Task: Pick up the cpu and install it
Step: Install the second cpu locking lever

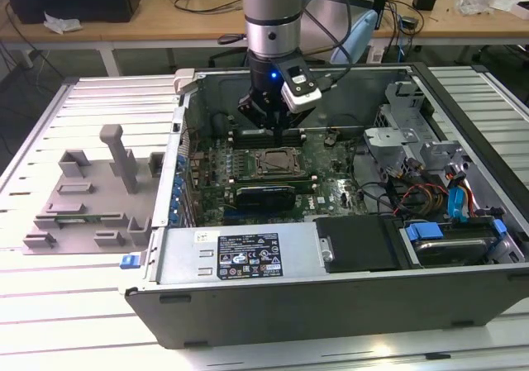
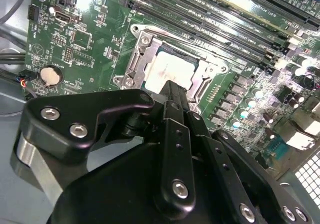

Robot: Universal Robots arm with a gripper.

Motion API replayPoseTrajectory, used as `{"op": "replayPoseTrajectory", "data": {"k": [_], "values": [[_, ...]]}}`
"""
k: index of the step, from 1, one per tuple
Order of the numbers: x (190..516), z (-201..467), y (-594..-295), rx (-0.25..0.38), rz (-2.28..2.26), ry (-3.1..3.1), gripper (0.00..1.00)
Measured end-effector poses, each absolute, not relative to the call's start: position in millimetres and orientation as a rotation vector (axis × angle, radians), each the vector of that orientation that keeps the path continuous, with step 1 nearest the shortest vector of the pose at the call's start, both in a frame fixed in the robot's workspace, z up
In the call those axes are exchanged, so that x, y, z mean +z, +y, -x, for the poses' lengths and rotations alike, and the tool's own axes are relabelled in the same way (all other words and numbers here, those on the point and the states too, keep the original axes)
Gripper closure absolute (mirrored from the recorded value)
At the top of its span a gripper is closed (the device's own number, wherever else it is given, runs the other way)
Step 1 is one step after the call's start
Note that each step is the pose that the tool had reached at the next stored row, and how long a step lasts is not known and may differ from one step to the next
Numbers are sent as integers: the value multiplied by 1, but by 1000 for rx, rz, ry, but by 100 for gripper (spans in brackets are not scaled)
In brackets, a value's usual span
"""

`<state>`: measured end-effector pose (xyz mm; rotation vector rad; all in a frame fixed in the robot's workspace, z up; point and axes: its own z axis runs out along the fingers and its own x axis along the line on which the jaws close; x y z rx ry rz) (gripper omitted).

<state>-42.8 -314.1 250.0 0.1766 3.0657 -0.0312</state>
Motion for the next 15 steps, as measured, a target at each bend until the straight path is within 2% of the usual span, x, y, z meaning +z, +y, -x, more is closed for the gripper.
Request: {"op": "replayPoseTrajectory", "data": {"k": [15], "values": [[250, 43, -320, -31, -177, 3066, 89]]}}
